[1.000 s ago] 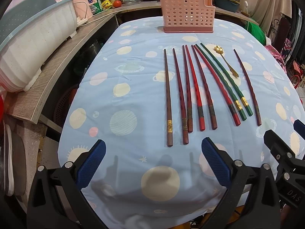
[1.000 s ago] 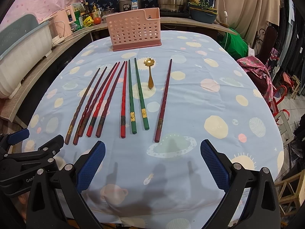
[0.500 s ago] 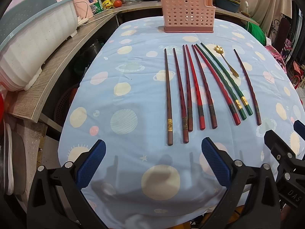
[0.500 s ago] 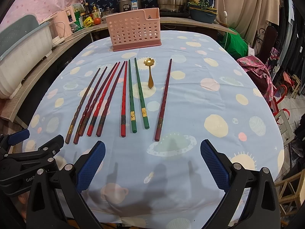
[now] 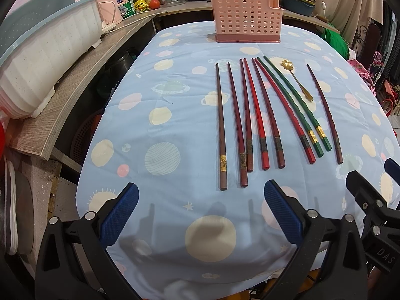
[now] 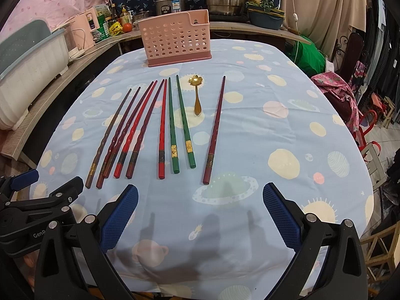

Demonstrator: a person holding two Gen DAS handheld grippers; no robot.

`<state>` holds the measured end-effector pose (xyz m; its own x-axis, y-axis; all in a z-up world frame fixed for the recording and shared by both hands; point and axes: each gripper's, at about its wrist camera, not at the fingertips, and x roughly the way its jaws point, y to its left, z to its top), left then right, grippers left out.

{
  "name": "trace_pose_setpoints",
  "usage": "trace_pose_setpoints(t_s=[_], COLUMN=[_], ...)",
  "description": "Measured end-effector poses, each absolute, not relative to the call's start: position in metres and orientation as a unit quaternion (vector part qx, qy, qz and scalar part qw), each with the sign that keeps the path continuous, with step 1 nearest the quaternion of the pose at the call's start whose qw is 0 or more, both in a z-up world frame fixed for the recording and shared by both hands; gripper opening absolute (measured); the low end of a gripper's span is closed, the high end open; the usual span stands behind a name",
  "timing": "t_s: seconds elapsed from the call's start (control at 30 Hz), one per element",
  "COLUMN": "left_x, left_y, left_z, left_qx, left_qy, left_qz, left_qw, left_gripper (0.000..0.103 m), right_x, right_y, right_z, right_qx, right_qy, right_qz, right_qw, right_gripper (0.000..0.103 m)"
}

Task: Organize utensils
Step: 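Grasp a dark brown chopstick with the left tool while the right tool grasps a dark red chopstick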

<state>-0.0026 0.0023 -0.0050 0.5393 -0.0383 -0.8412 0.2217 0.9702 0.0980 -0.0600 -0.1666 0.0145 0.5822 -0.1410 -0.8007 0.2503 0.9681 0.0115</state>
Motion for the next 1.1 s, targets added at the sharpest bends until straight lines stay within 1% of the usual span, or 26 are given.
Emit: trace_pose_setpoints(t_s=[0.27,0.57,0.63,0.77,0.87,0.93,1.03,1.07,1.1], left_x=[0.001,0.022,0.026,0.035,0.04,0.043,0.048,0.048,0.049], left_y=[0.01,0.029,0.028,0.026,0.024,0.024,0.025,0.025,0.025], left_z=[-0.007,-0.021,-0.025,-0.032,-0.036,-0.039,-0.044,-0.045,-0.047], left_qx=[0.084,0.059,0.058,0.051,0.052,0.054,0.051,0.052,0.052], left_qy=[0.48,0.497,0.499,0.507,0.511,0.513,0.519,0.52,0.524], left_qz=[-0.072,-0.054,-0.057,-0.065,-0.067,-0.067,-0.068,-0.067,-0.068], left_qw=[0.87,0.864,0.863,0.858,0.856,0.854,0.851,0.85,0.847], left_gripper=[0.096,0.095,0.092,0.089,0.087,0.083,0.079,0.077,0.072], right_x=[-0.061,-0.055,-0.051,-0.044,-0.038,-0.033,-0.026,-0.023,-0.021], right_y=[-0.166,-0.174,-0.176,-0.184,-0.188,-0.191,-0.194,-0.196,-0.198], right_z=[0.014,0.008,0.007,0.007,0.006,0.005,0.002,0.001,0.0], right_qx=[0.065,0.074,0.075,0.079,0.081,0.084,0.089,0.09,0.092], right_qy=[0.444,0.444,0.442,0.438,0.436,0.435,0.435,0.435,0.436], right_qz=[-0.112,-0.119,-0.121,-0.126,-0.129,-0.129,-0.13,-0.13,-0.13], right_qw=[0.887,0.885,0.886,0.887,0.887,0.887,0.887,0.886,0.886], right_gripper=[0.096,0.096,0.096,0.096,0.093,0.092,0.088,0.085,0.084])
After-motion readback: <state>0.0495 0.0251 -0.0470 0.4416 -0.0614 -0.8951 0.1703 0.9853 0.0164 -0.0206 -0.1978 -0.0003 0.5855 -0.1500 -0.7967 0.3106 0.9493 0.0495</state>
